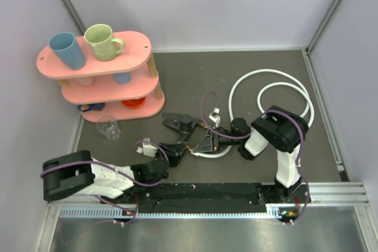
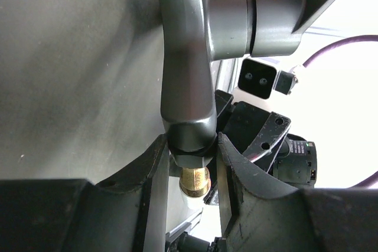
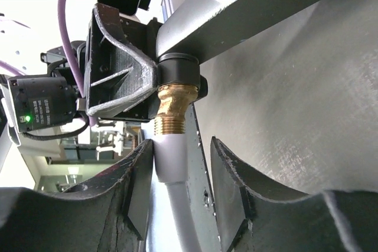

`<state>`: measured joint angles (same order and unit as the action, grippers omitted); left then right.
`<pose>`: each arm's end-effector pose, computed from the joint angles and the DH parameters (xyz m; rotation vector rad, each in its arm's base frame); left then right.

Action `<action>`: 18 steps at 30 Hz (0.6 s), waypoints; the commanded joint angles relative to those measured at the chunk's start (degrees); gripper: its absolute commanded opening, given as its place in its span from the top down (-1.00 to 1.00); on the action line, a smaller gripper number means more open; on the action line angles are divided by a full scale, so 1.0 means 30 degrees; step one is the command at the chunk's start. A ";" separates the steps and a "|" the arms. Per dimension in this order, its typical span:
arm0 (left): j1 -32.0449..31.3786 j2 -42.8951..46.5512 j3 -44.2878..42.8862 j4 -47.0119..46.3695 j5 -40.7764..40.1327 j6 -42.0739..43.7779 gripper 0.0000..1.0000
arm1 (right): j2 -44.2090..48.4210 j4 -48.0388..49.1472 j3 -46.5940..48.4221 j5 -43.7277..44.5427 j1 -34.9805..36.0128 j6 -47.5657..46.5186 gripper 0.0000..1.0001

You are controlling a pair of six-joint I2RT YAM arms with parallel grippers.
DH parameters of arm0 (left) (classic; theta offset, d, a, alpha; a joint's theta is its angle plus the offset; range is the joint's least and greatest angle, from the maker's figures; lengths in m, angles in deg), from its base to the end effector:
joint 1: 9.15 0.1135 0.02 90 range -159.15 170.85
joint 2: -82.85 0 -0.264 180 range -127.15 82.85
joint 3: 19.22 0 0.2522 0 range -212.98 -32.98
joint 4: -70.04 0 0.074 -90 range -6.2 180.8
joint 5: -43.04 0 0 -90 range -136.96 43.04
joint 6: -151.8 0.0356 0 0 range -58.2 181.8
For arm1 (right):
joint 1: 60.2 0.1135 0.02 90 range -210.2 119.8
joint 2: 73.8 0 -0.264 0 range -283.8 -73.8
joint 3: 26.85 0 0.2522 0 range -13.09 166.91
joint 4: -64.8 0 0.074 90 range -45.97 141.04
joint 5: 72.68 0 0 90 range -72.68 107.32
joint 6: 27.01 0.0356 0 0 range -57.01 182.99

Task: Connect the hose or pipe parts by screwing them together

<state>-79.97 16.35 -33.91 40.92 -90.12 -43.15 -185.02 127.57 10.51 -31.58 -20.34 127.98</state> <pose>0.0765 -0.1458 0.1188 -1.1065 1.7833 -1.3207 0.1987 0.2008 0.0986 -0.3070 2.1978 1.9320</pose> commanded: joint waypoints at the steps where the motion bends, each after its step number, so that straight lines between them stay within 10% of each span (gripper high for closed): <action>1: -0.0385 0.0604 0.0661 -0.2321 0.0440 -0.0057 1.00 | 0.0129 0.5222 -0.0072 0.0979 -0.0248 -0.0512 0.14; 18: -0.0356 0.1219 -0.0100 -0.0123 0.0616 -0.0145 1.00 | 0.2939 0.1225 0.0922 0.0950 -0.0629 -0.1763 0.09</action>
<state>-80.46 18.21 -33.93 43.07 -88.91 -43.41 -181.48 126.02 10.59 -29.73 -21.74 127.39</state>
